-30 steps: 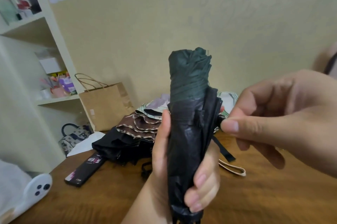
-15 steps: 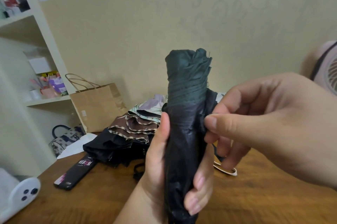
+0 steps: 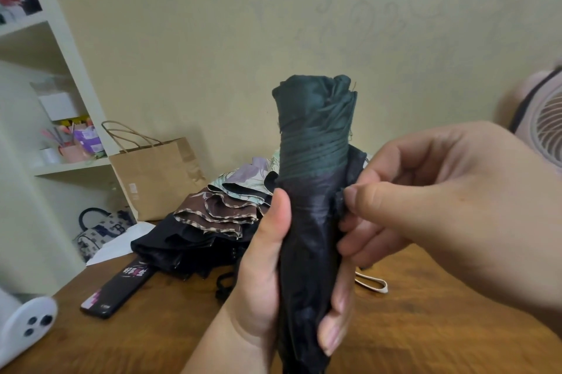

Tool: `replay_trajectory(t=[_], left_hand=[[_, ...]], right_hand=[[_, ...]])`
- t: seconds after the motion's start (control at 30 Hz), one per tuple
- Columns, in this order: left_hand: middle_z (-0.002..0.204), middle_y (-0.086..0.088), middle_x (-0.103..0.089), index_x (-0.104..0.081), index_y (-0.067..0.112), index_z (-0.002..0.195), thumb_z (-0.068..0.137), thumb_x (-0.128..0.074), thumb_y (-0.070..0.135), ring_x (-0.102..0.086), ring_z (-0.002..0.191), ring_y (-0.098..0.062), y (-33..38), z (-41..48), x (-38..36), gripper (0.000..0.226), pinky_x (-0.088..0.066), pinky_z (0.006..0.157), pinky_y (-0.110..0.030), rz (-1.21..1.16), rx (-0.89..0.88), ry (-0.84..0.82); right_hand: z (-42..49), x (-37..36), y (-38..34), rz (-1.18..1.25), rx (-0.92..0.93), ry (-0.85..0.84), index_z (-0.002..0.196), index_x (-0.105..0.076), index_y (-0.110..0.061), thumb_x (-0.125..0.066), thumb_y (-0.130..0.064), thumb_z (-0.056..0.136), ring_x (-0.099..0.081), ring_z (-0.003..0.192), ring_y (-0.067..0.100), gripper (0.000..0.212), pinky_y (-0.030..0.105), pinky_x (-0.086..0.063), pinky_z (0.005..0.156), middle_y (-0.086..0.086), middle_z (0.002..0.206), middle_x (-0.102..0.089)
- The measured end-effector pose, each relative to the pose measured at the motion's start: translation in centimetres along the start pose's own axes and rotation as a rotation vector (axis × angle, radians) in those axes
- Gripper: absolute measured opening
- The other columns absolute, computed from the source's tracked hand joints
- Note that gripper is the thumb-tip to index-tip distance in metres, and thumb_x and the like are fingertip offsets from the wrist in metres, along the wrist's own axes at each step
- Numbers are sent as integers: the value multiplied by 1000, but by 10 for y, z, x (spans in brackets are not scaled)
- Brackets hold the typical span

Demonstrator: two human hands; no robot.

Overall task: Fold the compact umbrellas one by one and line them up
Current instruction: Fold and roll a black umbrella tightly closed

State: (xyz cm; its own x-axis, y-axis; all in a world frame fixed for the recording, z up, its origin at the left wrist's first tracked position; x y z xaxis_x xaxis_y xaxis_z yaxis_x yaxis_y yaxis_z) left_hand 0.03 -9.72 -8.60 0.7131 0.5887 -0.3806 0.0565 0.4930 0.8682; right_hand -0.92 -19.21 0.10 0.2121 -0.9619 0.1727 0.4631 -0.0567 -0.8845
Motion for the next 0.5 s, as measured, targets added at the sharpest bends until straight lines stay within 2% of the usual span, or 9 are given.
replay_trajectory(t=[0.07, 0.17, 0.27, 0.37, 0.5], left_hand=[[55, -8, -64, -67, 0, 73, 84, -61, 77, -63, 45, -13, 0, 1, 1, 78, -44, 37, -24, 25, 5, -8], [59, -11, -64, -68, -3, 93, 88, -62, 71, -64, 44, -16, 4, 0, 6, 75, -47, 38, -25, 65, -45, 50], [58, -16, -60, -66, -2, 105, 85, -67, 70, -60, 38, -20, 10, -1, 14, 75, -45, 36, -26, 134, -101, 164], [57, -17, -57, -64, -4, 106, 82, -69, 71, -56, 35, -21, 15, -3, 18, 79, -44, 36, -27, 221, -139, 249], [57, -22, -54, -58, -8, 102, 80, -71, 72, -54, 34, -24, 23, -6, 21, 84, -45, 37, -26, 310, -209, 320]], right_hand=[[0, 2, 1, -44, 26, 29, 67, -74, -10, -79, -16, 66, -73, 52, 28, 8, 52, -63, 67, 13, 56, -70], [0, 4, 0, -86, 45, 54, 71, -76, -15, -72, -17, 73, -73, 53, 25, 5, 50, -63, 68, 9, 56, -71], [1, 5, 1, -40, 10, 56, 69, -74, -7, -73, -9, 80, -72, 52, 29, 12, 52, -63, 62, 13, 55, -70], [2, 8, 5, -34, -38, 57, 67, -72, 1, -72, -6, 87, -72, 53, 26, 20, 48, -64, 62, 13, 56, -70], [1, 7, 4, -126, 2, 55, 72, -77, -11, -73, -14, 84, -73, 56, 23, 14, 51, -63, 68, 7, 59, -72]])
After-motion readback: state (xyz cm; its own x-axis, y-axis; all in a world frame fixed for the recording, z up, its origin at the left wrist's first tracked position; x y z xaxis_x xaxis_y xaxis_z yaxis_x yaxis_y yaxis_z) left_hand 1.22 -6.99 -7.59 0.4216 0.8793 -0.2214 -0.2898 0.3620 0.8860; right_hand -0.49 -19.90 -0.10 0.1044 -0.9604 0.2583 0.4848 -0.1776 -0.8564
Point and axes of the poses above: each hand's wrist, its own z-axis towards the middle knuckle, its own x-axis out of the back of the hand, y = z × x, the point moved 8 cm from there along z, towards the middle knuckle
